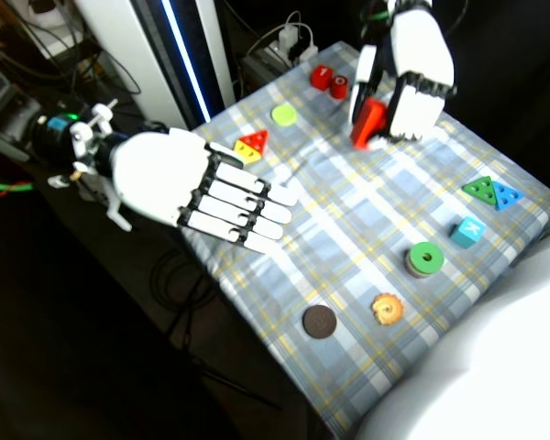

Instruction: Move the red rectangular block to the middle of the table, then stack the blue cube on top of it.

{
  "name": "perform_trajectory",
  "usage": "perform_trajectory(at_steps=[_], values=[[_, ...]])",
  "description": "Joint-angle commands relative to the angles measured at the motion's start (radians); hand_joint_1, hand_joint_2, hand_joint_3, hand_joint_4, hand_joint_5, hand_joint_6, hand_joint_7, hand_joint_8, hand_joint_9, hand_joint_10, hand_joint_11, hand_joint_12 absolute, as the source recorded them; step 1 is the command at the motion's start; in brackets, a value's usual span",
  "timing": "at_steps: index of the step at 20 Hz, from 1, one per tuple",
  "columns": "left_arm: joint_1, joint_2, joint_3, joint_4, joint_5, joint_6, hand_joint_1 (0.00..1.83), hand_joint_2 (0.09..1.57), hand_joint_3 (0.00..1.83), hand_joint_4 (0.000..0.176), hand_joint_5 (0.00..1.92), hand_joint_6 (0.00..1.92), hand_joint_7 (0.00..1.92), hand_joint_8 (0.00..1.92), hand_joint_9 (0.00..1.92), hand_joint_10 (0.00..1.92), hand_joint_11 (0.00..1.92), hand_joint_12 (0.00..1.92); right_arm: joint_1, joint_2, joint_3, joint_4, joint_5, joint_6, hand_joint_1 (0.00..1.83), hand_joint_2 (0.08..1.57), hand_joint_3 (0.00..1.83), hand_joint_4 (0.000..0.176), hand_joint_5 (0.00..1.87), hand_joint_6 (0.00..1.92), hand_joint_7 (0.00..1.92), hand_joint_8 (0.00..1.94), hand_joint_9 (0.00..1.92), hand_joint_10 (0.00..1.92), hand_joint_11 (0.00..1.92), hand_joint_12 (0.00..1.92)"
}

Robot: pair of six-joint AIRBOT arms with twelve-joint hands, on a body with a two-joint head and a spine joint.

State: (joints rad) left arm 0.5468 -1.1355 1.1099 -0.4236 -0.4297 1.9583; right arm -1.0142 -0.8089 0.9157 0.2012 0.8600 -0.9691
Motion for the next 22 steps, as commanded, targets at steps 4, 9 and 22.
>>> perform_trajectory(at_steps=[4,9,22], values=[[-0.065,-0.097,0.095,-0.003,0.012,-0.006,1.13,1.18,0.0,0.0,0.86,1.18,0.94,1.91,1.17,1.92,1.27,1.92,0.003,-0.006,0.005,0.002,0.118,0.006,0.31,1.26,0.0,0.0,0.0,0.0,0.0,0.0,0.0,0.0,0.01,0.01],[-0.07,-0.194,0.202,-0.062,0.091,-0.003,1.15,1.14,0.0,0.0,0.92,1.07,1.02,1.77,1.21,1.92,1.31,1.92,0.001,-0.009,0.01,0.002,0.118,0.016,0.33,1.25,0.0,0.006,0.0,0.0,0.0,0.0,0.0,0.0,0.0,0.0],[-0.059,-0.238,0.195,-0.252,0.133,0.353,1.19,1.08,0.0,0.0,1.06,0.82,0.83,1.82,0.81,1.92,0.76,1.92,-0.007,-0.012,0.014,0.002,0.118,0.035,0.25,1.25,0.0,0.0,0.0,0.0,0.0,0.0,0.0,0.0,0.01,0.02]])
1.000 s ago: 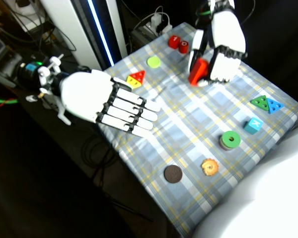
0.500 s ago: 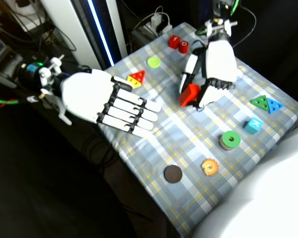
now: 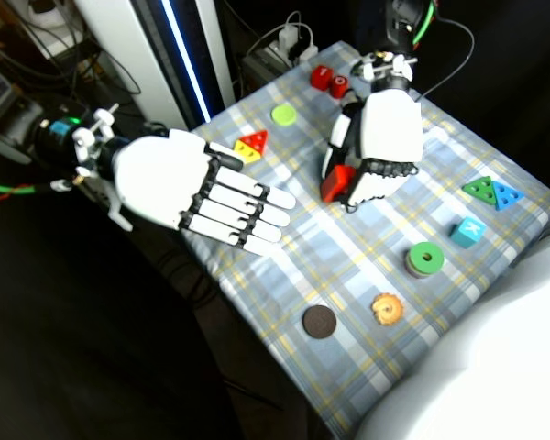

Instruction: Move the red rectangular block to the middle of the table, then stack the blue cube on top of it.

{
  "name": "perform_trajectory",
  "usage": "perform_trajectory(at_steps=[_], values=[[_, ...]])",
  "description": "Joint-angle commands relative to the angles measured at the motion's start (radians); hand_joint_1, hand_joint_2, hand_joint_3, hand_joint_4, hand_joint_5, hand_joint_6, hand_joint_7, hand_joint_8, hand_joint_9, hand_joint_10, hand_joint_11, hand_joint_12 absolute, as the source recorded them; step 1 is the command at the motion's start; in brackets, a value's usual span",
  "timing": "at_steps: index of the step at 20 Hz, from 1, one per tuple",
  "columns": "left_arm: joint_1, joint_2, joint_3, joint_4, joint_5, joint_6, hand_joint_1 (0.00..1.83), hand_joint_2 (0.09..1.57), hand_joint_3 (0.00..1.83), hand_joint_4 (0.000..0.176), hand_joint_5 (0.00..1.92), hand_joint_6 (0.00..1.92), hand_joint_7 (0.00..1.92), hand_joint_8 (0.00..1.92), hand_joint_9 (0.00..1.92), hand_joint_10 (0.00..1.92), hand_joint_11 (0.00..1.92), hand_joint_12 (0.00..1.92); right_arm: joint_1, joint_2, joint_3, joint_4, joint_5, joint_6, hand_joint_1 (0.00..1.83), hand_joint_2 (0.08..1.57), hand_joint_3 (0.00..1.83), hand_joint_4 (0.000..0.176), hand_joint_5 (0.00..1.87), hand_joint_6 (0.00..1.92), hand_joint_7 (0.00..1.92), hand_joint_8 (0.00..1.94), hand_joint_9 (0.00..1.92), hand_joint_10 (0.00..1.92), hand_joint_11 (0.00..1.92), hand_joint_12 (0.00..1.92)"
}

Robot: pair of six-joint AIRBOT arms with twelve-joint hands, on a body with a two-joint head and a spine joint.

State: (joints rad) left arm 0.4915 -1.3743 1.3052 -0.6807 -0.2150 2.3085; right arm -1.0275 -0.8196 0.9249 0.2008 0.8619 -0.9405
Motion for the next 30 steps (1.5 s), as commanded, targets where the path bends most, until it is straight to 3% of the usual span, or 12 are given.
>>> perform_trajectory(at_steps=[1,2,3,5,6,9,12,15,17,18,23,30], values=[[-0.004,0.001,-0.001,0.005,-0.082,0.004,1.22,1.04,0.0,0.0,0.74,0.6,0.45,1.69,0.3,1.92,0.21,1.92,0.007,-0.002,0.005,0.002,0.116,0.006,0.24,1.24,0.01,0.0,0.0,0.0,0.0,0.0,0.0,0.0,0.0,0.14],[-0.001,0.001,-0.007,0.005,-0.085,0.016,1.19,1.03,0.0,0.0,0.6,0.49,0.28,1.4,0.06,1.84,0.04,1.92,0.006,-0.002,0.005,0.002,0.116,0.007,0.25,1.24,0.0,0.002,0.0,0.0,0.0,0.0,0.0,0.0,0.0,0.16],[0.0,0.001,-0.009,0.005,-0.085,0.02,1.1,1.02,0.0,0.0,0.43,0.37,0.14,0.81,0.01,1.17,0.01,1.92,0.006,-0.002,0.005,0.002,0.116,0.007,0.25,1.23,0.0,0.002,0.0,0.0,0.0,0.0,0.0,0.0,0.0,0.17],[0.006,0.0,-0.02,0.005,-0.088,0.043,0.99,0.93,0.0,0.11,0.33,0.09,0.19,0.12,0.05,0.23,0.0,0.27,0.005,-0.002,0.005,0.002,0.116,0.008,0.24,1.23,0.0,0.008,0.0,0.0,0.0,0.0,0.0,0.0,0.0,0.13],[0.009,0.0,-0.029,0.004,-0.093,0.06,1.0,0.9,0.0,0.089,0.27,0.04,0.04,0.02,0.01,0.05,0.0,0.05,0.005,-0.002,0.005,0.002,0.116,0.009,0.23,1.23,0.0,0.016,0.0,0.0,0.0,0.0,0.01,0.0,0.0,0.07],[0.012,0.004,-0.04,0.005,-0.1,0.076,0.98,0.86,0.0,0.098,0.2,0.01,0.0,0.0,0.0,0.0,0.0,0.0,0.004,-0.002,0.005,0.002,0.116,0.01,0.31,1.21,0.0,0.032,0.0,0.0,0.0,0.0,0.0,0.0,0.0,0.17],[0.023,0.062,-0.122,0.049,-0.161,0.076,0.73,0.91,0.0,0.174,0.01,0.0,0.0,0.0,0.0,0.0,0.0,0.0,0.002,-0.003,0.005,0.004,0.116,0.015,0.38,1.16,0.0,0.007,0.0,0.0,0.02,0.01,0.01,0.0,0.0,0.07],[0.03,0.148,-0.21,0.172,-0.236,-0.05,0.75,1.1,0.05,0.089,0.0,0.0,0.0,0.0,0.0,0.0,0.0,0.0,-0.002,-0.004,0.005,0.005,0.116,0.024,0.45,1.11,0.0,0.0,0.0,0.0,0.13,0.0,0.06,0.28,0.0,1.03],[0.04,0.226,-0.27,0.274,-0.303,-0.189,0.65,1.31,0.05,0.074,0.0,0.0,0.0,0.0,0.0,0.0,0.0,0.0,-0.007,-0.008,0.008,0.016,0.116,0.025,0.5,1.08,0.0,0.007,0.02,0.0,0.19,0.01,0.0,0.58,0.0,1.27],[0.053,0.267,-0.3,0.313,-0.341,-0.248,0.73,1.34,0.05,0.018,0.0,0.0,0.0,0.0,0.0,0.0,0.0,0.0,-0.009,-0.012,0.012,0.021,0.115,0.029,0.52,1.08,0.0,0.003,0.04,0.01,0.2,0.01,0.0,0.63,0.0,1.35],[0.155,0.451,-0.411,0.437,-0.648,-0.588,0.89,1.37,0.04,0.004,0.0,0.0,0.0,0.0,0.0,0.0,0.0,0.0,-0.033,-0.044,0.044,0.056,0.1,0.055,0.6,1.1,0.0,0.0,0.17,0.04,0.29,0.08,0.0,0.92,0.0,1.51],[0.298,0.56,-0.434,0.469,-1.006,-0.96,0.59,1.31,0.0,0.057,0.0,0.0,0.0,0.0,0.0,0.0,0.0,0.0,-0.035,-0.099,0.086,0.097,0.063,0.055,0.66,1.13,0.0,0.0,0.25,0.04,0.36,0.1,0.0,1.02,0.0,1.6]])
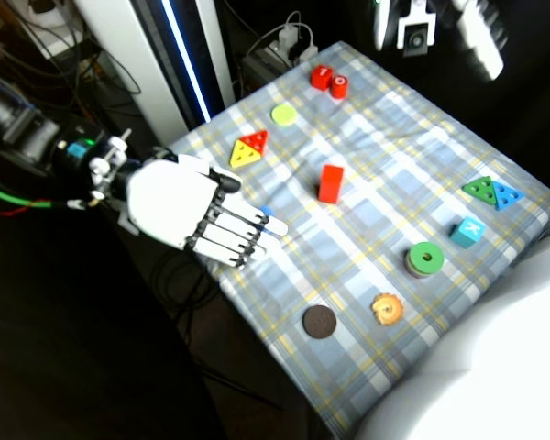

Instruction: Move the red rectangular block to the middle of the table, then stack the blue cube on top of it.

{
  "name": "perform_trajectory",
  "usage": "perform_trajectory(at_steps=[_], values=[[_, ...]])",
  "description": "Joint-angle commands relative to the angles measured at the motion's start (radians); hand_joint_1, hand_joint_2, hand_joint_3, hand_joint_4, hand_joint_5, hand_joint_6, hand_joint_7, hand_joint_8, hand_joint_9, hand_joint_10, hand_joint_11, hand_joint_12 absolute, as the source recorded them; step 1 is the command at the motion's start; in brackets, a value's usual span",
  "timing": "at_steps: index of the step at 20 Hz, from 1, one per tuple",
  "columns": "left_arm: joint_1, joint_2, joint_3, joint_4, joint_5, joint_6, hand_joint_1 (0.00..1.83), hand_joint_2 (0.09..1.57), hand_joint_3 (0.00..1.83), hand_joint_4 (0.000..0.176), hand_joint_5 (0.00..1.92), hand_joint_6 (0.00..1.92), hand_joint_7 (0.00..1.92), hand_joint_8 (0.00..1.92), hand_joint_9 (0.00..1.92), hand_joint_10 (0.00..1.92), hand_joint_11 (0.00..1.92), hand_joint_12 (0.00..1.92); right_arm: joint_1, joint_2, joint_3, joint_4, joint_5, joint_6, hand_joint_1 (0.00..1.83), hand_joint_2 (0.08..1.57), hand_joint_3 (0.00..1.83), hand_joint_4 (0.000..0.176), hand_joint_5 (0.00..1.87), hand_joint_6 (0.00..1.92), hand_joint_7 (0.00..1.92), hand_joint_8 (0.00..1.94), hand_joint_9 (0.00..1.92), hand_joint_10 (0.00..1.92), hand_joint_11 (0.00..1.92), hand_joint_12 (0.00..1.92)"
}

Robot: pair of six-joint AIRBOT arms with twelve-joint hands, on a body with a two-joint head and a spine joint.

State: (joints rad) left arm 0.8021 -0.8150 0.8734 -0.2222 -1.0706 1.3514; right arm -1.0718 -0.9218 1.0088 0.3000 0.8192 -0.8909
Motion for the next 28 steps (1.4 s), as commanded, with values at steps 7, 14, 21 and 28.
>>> perform_trajectory(at_steps=[7,14,21,28], values=[[0.073,0.041,-0.029,-0.024,-0.313,-0.049,0.49,1.34,0.01,0.043,0.0,0.0,0.0,0.0,0.0,0.0,0.0,0.0,0.044,-0.048,0.042,0.004,0.051,0.005,0.7,1.15,0.0,0.0,0.17,0.59,0.1,1.16,0.0,1.46,0.0,1.91],[0.097,0.046,-0.033,-0.044,-0.338,-0.056,0.54,1.32,0.0,0.039,0.0,0.0,0.0,0.0,0.0,0.0,0.0,0.0,0.074,-0.092,0.074,0.01,0.018,0.003,1.18,1.28,0.0,0.0,0.63,1.28,0.76,1.6,0.29,1.8,0.04,1.92],[0.115,0.054,-0.034,-0.053,-0.36,-0.067,0.5,1.33,0.0,0.03,0.0,0.0,0.0,0.0,0.0,0.0,0.0,0.0,0.124,-0.108,0.081,0.017,-0.02,-0.067,1.18,1.29,0.0,0.0,0.68,1.19,0.69,1.75,0.45,1.92,0.25,1.92],[0.121,0.055,-0.035,-0.057,-0.362,-0.067,0.51,1.34,0.0,0.047,0.0,0.0,0.0,0.0,0.0,0.0,0.0,0.0,0.205,-0.048,0.033,-0.116,0.008,-0.059,1.16,1.31,0.0,0.0,0.69,1.19,0.62,1.81,0.34,1.92,0.25,1.92]])
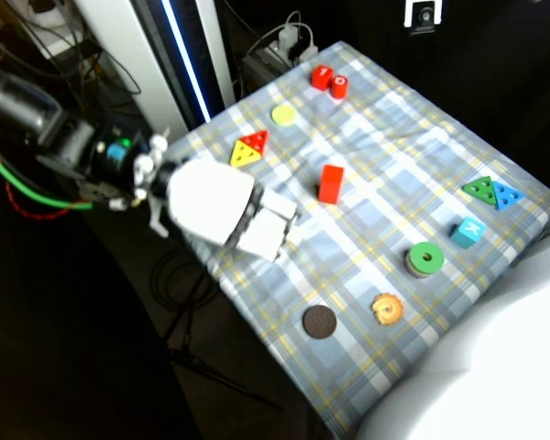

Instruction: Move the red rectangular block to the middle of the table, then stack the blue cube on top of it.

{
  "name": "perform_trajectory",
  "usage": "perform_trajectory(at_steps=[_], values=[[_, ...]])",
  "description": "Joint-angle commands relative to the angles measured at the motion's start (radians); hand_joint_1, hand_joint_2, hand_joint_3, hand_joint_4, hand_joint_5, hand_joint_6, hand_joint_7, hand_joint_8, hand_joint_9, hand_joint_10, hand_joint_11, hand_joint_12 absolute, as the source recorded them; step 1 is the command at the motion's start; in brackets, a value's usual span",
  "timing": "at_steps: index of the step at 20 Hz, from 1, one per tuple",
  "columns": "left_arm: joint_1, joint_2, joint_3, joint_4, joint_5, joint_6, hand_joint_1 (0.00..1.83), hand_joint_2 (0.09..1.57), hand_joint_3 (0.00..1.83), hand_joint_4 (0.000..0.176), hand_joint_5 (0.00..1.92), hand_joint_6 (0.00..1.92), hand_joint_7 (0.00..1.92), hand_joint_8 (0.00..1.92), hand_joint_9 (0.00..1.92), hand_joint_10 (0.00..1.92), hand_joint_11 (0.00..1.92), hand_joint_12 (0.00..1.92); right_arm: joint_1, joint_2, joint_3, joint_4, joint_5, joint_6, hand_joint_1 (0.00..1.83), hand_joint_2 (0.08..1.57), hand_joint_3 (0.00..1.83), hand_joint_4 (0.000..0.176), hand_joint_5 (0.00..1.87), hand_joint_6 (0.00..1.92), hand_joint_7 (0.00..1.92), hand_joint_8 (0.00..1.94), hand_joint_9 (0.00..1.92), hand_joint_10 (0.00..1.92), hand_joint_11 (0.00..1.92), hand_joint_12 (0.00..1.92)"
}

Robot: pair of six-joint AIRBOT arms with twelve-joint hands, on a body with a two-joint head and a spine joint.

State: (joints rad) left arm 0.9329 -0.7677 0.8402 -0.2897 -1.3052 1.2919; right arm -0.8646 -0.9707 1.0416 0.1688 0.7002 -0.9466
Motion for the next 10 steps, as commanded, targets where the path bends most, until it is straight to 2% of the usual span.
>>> perform_trajectory(at_steps=[1,2,3,4,5,6,7,8,9,10], values=[[-0.007,0.008,-0.001,0.007,-0.127,-0.008,0.48,1.33,0.0,0.053,0.0,0.0,0.0,0.0,0.0,0.0,0.0,0.0,0.025,0.002,-0.002,-0.026,0.127,0.013,1.15,1.3,0.0,0.0,0.74,1.21,0.59,1.76,0.22,1.82,0.08,1.92],[-0.005,0.008,-0.001,0.005,-0.128,-0.008,0.48,1.33,0.0,0.053,0.0,0.0,0.0,0.0,0.0,0.0,0.0,0.0,0.038,0.003,-0.002,-0.044,0.127,0.021,1.15,1.3,0.0,0.0,0.74,1.21,0.59,1.76,0.22,1.82,0.08,1.92],[-0.002,0.008,-0.001,0.004,-0.129,-0.008,0.46,1.33,0.0,0.062,0.0,0.0,0.0,0.0,0.0,0.0,0.0,0.0,0.058,0.003,-0.002,-0.064,0.127,0.023,1.13,1.3,0.0,0.0,0.77,1.26,0.54,1.71,0.24,1.62,0.04,1.92],[-0.002,0.008,-0.001,0.003,-0.13,-0.008,0.46,1.33,0.0,0.062,0.0,0.0,0.0,0.0,0.0,0.0,0.0,0.0,0.072,0.003,0.0,-0.075,0.126,0.023,1.13,1.3,0.0,0.0,0.77,1.26,0.54,1.71,0.24,1.62,0.04,1.92],[-0.001,0.008,-0.001,0.001,-0.13,-0.008,0.48,1.34,0.0,0.055,0.0,0.0,0.0,0.0,0.0,0.0,0.0,0.0,0.084,0.003,0.002,-0.085,0.125,0.024,1.12,1.31,0.0,0.0,0.75,1.33,0.53,1.7,0.24,1.61,0.04,1.92],[0.002,0.008,-0.001,-0.001,-0.13,-0.008,0.51,1.35,0.01,0.028,0.0,0.0,0.0,0.0,0.0,0.0,0.0,0.0,0.101,0.001,0.005,-0.097,0.123,0.024,1.14,1.28,0.0,0.0,0.8,1.24,0.57,1.66,0.24,1.58,0.0,1.92],[0.004,0.008,-0.001,-0.003,-0.13,-0.008,0.52,1.34,0.0,0.042,0.0,0.0,0.0,0.0,0.0,0.0,0.0,0.0,0.112,-0.002,0.007,-0.104,0.122,0.024,1.14,1.26,0.0,0.0,0.81,1.25,0.65,1.53,0.35,1.46,0.0,1.92],[0.005,0.008,-0.001,-0.006,-0.13,-0.008,0.52,1.34,0.0,0.042,0.0,0.0,0.0,0.0,0.0,0.0,0.0,0.0,0.127,-0.005,0.009,-0.112,0.121,0.024,1.14,1.26,0.0,0.0,0.81,1.25,0.65,1.53,0.35,1.46,0.0,1.92],[0.007,0.008,-0.001,-0.008,-0.13,-0.009,0.53,1.34,0.0,0.03,0.0,0.0,0.0,0.0,0.0,0.0,0.0,0.0,0.144,-0.01,0.013,-0.123,0.119,0.025,1.18,1.25,0.0,0.0,0.74,1.2,0.77,1.55,0.61,1.56,0.36,1.92],[0.008,0.007,0.0,-0.009,-0.13,-0.01,0.53,1.34,0.0,0.025,0.0,0.0,0.0,0.0,0.0,0.0,0.0,0.0,0.156,-0.014,0.015,-0.133,0.118,0.026,1.19,1.25,0.0,0.0,0.72,1.2,0.78,1.56,0.65,1.57,0.4,1.92]])
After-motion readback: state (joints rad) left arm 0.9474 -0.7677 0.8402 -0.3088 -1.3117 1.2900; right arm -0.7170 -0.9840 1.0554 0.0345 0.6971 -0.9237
